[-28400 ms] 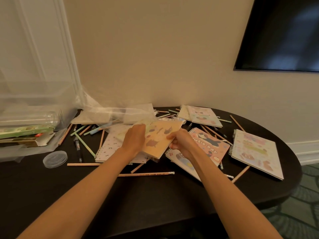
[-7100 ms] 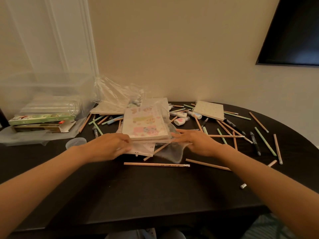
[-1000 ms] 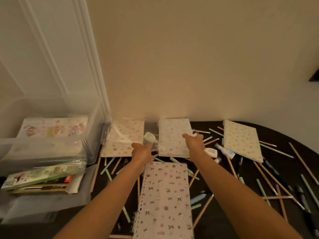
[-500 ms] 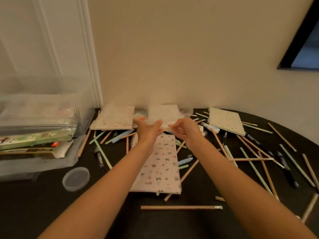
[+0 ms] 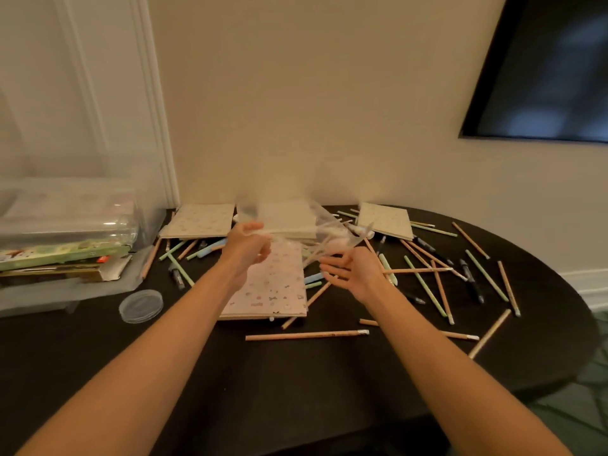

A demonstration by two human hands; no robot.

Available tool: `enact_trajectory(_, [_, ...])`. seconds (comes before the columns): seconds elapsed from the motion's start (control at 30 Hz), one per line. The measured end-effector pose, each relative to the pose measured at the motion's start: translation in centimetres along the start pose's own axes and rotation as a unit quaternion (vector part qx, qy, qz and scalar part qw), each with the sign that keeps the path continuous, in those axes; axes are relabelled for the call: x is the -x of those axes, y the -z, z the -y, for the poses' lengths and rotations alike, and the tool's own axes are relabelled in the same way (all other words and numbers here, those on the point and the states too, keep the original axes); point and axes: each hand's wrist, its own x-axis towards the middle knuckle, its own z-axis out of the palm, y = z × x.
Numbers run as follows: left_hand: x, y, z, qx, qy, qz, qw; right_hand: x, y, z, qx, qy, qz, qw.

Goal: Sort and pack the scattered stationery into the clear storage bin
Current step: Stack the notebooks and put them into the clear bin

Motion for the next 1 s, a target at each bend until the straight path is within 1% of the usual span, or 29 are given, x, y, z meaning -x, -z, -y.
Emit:
enact_trajectory(0.07, [-0.2, 1.5, 0.0, 0.009, -0.006, -0.047, 0.999, -0.3, -0.3, 0.3, 0.102, -0.013, -0.011, 0.995])
enact_trajectory(0.13, [-0.3, 2.8, 0.2, 0.011, -0.002, -0.082, 0.997, -1.0, -0.9, 0.1, 0.196, -0.033, -0.015, 0.980])
enact_trajectory(0.17, [-0.4, 3.5, 0.3, 0.011, 0.002, -0.086, 0.996, -1.2, -1.5, 0.0, 0.234, -0.044, -0.017, 0.971])
enact_trajectory(0.27, [-0.6, 4.6, 0.6, 0.021, 0.020, -0.068, 0.997, -2.0, -2.7, -1.0, 0.332, -0.056, -0.023, 0.942])
enact_trajectory(0.33, [-0.7, 5.0, 0.7, 0.025, 0.024, -0.063, 0.997, -2.3, -3.2, -1.7, 0.347, -0.054, -0.019, 0.936])
enact_trajectory(0.43, [-0.9, 5.1, 1.3, 0.020, 0.026, -0.053, 0.998, -2.5, -3.5, -2.4, 0.310, -0.060, -0.010, 0.949])
enact_trajectory(0.53, [-0.9, 4.8, 1.7, 0.025, 0.029, -0.054, 0.998, -2.4, -4.0, -2.3, 0.287, -0.065, 0.019, 0.956])
enact_trajectory(0.63, [-1.1, 4.9, 1.7, 0.039, 0.033, -0.056, 0.997, -2.4, -5.0, -2.0, 0.235, -0.057, 0.065, 0.968])
enact_trajectory(0.7, [-1.2, 5.0, 1.6, 0.048, 0.036, -0.059, 0.996, -2.8, -5.6, -1.8, 0.178, -0.040, 0.081, 0.980])
enact_trajectory(0.77, [-1.2, 5.0, 1.3, 0.068, 0.039, -0.066, 0.995, -3.1, -5.5, -1.0, 0.112, -0.016, 0.062, 0.992])
enact_trajectory(0.87, [-1.5, 4.7, 0.9, 0.073, 0.036, -0.073, 0.994, -3.8, -3.6, 0.5, 0.008, 0.017, -0.009, 1.000])
enact_trajectory(1.0, [-1.8, 3.2, 1.5, 0.051, 0.037, -0.089, 0.994, -3.6, 0.5, 2.6, -0.135, 0.056, -0.076, 0.986])
